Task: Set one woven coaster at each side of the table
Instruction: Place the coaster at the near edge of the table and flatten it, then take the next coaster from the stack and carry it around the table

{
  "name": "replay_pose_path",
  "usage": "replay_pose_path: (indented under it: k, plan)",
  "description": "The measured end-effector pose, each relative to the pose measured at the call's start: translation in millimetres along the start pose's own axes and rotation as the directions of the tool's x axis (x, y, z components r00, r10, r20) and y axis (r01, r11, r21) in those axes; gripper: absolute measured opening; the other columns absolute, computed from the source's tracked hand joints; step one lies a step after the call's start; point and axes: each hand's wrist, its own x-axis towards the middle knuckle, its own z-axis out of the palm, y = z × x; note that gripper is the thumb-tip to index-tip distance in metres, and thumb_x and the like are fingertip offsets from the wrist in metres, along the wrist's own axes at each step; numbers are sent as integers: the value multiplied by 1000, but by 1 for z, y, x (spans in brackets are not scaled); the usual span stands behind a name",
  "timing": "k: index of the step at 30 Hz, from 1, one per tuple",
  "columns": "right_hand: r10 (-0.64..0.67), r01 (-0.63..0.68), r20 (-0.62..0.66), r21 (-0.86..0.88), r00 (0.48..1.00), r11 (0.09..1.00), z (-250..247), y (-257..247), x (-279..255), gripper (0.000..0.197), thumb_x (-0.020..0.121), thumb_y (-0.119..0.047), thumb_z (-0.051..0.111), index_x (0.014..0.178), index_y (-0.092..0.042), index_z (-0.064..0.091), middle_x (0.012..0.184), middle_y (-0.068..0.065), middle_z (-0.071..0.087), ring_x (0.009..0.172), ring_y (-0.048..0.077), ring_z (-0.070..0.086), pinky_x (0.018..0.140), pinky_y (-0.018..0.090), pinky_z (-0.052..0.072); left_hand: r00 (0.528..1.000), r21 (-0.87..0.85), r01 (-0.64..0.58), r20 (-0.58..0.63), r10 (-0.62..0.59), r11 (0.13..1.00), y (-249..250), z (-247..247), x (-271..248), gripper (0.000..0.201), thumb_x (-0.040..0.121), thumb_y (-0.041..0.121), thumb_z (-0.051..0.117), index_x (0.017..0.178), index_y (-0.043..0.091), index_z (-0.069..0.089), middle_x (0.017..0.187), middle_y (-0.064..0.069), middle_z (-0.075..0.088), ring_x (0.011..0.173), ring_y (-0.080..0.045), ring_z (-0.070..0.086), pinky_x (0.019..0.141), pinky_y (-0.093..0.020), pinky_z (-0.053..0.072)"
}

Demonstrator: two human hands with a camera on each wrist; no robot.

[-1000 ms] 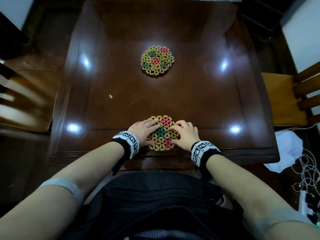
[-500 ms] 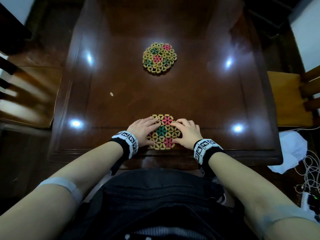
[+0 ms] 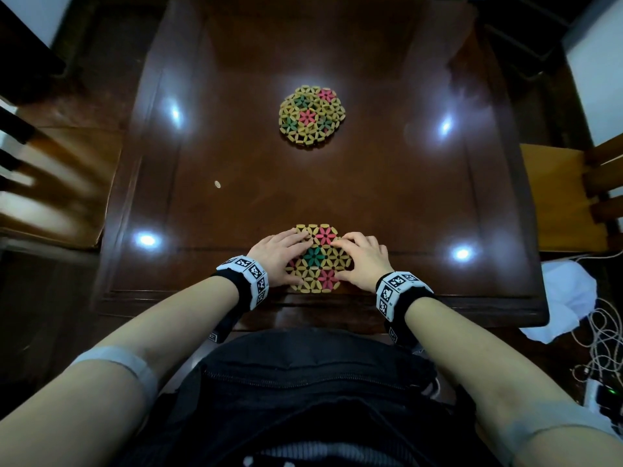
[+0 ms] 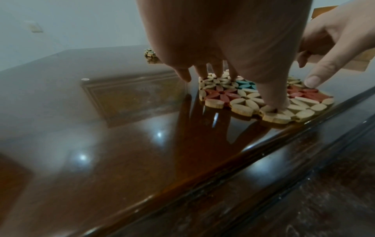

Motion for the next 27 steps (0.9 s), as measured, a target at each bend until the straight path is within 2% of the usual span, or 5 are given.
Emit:
replay_pose_path:
  k: [10,15,20,25,27]
  plan:
    - [113,-92,-68,263,991,960,-54,7,36,50,86,-36,61,134,-27,48,138,3,47,122,24,47,106,44,37,940,-275,168,-244,-237,947,-32,-49,25,49,92,42,47,137,22,43,146,-1,44,136,-24,38,110,-42,35]
    - [228,-183,-16,544,974,819,-95,1,91,39,92,-26,57,129,-14,52,114,3,60,105,17,57,95,29,44,878,-499,248,-246,-410,831,-70,-98,71,51,90,41,54,135,18,45,138,-5,53,129,-24,47,106,-38,40]
    - [326,-227,-15,688,945,689,-119,-12,152,38,94,-24,54,129,-9,52,122,11,64,98,16,62,76,22,48,793,-728,241,-234,-563,642,-101,-133,127,55,86,41,61,132,13,49,130,-5,59,119,-21,57,100,-33,45]
    - [392,-262,20,773,920,577,-128,-23,197,49,96,-24,49,141,-9,38,134,9,55,108,16,60,93,32,49,722,-820,277,-166,-672,501,-134,-151,174,64,82,44,64,133,9,47,133,-7,57,122,-21,55,101,-30,42]
    - [409,-295,70,803,910,518,-128,-26,209,50,98,-23,45,145,-10,33,139,9,51,113,18,59,87,33,50,731,-816,308,-127,-671,489,-141,-154,187,67,81,45,66,135,9,45,133,-6,58,122,-21,55,98,-29,42]
